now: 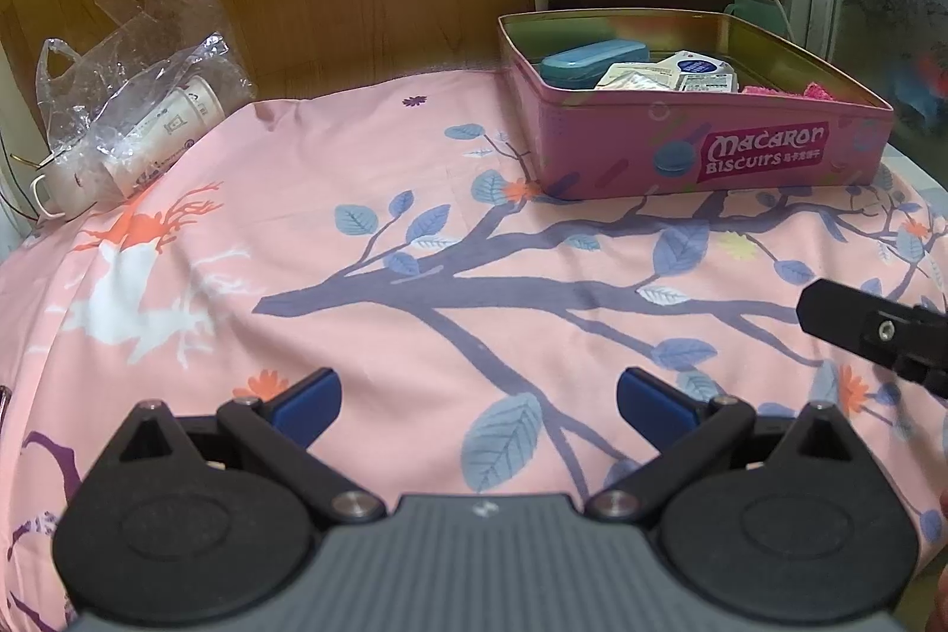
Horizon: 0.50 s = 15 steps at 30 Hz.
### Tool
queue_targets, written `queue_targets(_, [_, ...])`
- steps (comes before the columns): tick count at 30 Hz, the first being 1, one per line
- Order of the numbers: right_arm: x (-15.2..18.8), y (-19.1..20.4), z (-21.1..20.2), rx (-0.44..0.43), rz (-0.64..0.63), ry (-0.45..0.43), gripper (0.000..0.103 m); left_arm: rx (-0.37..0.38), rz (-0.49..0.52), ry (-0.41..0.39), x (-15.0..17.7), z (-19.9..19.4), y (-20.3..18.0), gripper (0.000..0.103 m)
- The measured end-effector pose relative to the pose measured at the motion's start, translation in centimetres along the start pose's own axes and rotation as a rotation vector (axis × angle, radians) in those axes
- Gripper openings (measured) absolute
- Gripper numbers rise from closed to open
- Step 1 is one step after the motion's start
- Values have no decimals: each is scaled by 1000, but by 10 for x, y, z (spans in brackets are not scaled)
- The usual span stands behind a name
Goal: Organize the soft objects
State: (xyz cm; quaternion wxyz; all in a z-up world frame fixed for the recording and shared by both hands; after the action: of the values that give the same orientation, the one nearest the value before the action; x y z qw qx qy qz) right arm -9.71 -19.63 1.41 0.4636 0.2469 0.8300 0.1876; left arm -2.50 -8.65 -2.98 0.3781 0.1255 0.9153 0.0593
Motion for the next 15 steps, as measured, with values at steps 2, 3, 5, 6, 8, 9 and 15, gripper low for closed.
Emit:
queue_targets(2, [0,0,0,0,0,0,94,1,0,1,0,0,0,103])
queue_targets(3, [0,0,0,0,0,0,94,1,0,1,0,0,0,103])
queue_targets(5, [0,0,0,0,0,-1,94,1,0,1,0,0,-1,103])
queue_targets(6, [0,0,0,0,0,-1,94,1,1,1,0,0,-1,103])
queue_targets(8, [0,0,0,1,0,0,94,1,0,0,0,0,-1,103])
queue_targets(9, [0,0,0,0,1,0,94,1,0,1,0,0,-1,103])
queue_targets(15, [0,0,0,-1,2,2,94,2,1,1,0,0,-1,103])
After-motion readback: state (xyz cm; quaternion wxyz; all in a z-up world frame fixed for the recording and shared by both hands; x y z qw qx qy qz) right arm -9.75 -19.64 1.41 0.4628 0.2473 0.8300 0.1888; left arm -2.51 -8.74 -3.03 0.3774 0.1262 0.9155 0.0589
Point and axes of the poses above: each gripper's, at about its wrist camera, not at the fingertips, and z roughly the way its jaws point, y to its left, x to its underside, the point moved 9 cm from there along z, roughly the way its jaws point, and after that the axes turned 9 degrees about z, right-handed, at the moved point
